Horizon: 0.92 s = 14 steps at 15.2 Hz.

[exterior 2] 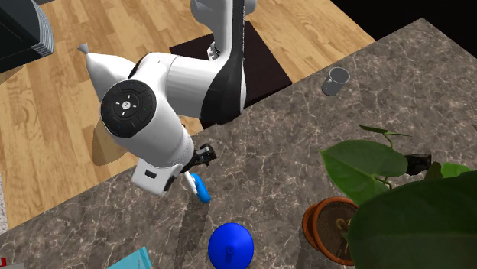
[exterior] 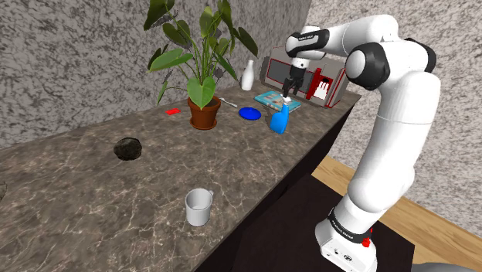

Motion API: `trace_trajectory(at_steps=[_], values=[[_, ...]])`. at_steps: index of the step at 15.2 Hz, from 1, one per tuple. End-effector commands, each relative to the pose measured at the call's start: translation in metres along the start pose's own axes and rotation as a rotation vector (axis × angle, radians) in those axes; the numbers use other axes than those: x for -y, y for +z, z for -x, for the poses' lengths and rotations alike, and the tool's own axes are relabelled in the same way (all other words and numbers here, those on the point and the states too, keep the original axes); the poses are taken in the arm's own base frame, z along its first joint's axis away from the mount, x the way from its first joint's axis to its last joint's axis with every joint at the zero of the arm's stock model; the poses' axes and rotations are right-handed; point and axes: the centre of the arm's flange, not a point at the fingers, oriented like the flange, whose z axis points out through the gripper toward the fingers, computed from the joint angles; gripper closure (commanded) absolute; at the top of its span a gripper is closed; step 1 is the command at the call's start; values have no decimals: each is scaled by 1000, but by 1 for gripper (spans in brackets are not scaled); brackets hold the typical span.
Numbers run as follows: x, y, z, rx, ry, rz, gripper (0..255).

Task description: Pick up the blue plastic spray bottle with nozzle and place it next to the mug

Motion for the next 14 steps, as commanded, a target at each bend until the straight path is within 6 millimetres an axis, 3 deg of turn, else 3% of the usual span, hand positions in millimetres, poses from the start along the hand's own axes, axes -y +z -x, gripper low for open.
trace_trajectory(at_steps=[1, 8, 14], values=[[-18, 9, -12, 9, -8, 0, 0], [-18, 46, -11, 9, -8, 0, 0], [-18, 49, -11, 9, -8, 0, 0]])
